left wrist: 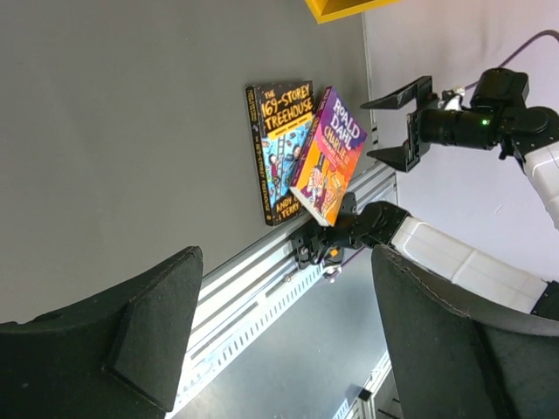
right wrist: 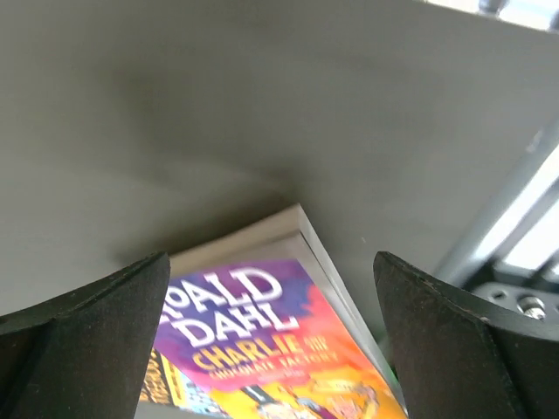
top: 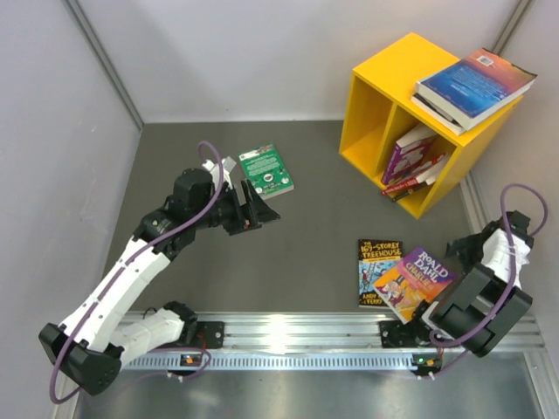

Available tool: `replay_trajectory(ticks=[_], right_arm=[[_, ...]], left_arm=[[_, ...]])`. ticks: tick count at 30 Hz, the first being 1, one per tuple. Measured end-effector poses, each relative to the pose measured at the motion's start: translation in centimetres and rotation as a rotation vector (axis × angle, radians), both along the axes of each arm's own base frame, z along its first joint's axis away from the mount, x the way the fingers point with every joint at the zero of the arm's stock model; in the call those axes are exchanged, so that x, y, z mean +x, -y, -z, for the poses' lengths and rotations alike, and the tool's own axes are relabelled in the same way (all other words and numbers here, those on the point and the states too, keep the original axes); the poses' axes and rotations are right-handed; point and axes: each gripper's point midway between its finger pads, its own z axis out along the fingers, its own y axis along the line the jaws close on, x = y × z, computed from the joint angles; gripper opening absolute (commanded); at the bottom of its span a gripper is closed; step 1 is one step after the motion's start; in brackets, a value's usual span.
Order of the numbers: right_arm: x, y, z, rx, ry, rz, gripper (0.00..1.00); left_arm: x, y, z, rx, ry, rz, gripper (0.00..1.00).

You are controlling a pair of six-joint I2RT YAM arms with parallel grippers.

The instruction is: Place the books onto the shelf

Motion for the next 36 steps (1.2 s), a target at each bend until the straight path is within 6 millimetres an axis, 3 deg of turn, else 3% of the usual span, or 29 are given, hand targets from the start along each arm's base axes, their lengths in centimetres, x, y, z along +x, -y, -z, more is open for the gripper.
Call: replay_trajectory(ticks=[5, 8, 11, 14, 17, 20, 25, 28, 32, 36], right_arm=[[0.9, 0.3, 1.6, 0.008, 0.043, 0.045, 1.00], [0.6, -1.0, 3.4, 0.048, 0.049, 0.051, 1.00], [0.8, -2.0, 3.5, 0.049, 0.064, 0.040, 1.00], [2.5, -4.1, 3.4, 0.044, 0.127, -0.025, 1.00], [6.1, -8.1, 2.6, 0.064, 0.240, -0.155, 1.00], [8.1, -13.4, 2.0, 0.134, 0.315, -0.270, 1.00], [7.9, -23.0, 1.7, 0.274, 0.331, -0.409, 1.00], [7.4, -27.7, 1.6, 0.367, 0.336, -0.433, 1.00], [8.0, -32.8, 1.2, 0.469, 0.366, -0.451, 1.00], [9.6, -35.1, 0.3, 0.454, 0.377, -0.507, 1.00]], left_arm=[[-0.6, -0.4, 0.3, 0.030, -0.020, 0.009, 0.82], [-0.7, -0.5, 0.1, 0.037, -0.018, 0.010, 0.83], [-0.8, -0.7, 0.3, 0.045, -0.029, 0.006, 0.82], [-0.8, -0.7, 0.4, 0.046, -0.031, 0.006, 0.82], [-0.8, -0.7, 0.6, 0.049, -0.036, 0.006, 0.82], [-0.7, -0.6, 1.0, 0.056, -0.048, 0.006, 0.82], [-0.8, -0.7, 2.7, 0.077, -0.087, 0.004, 0.82], [-1.0, -0.8, 3.7, 0.087, -0.109, -0.001, 0.82], [-0.9, -1.0, 4.2, 0.098, -0.115, -0.012, 0.82], [-1.0, -1.3, 4.7, 0.111, -0.117, -0.016, 0.81]])
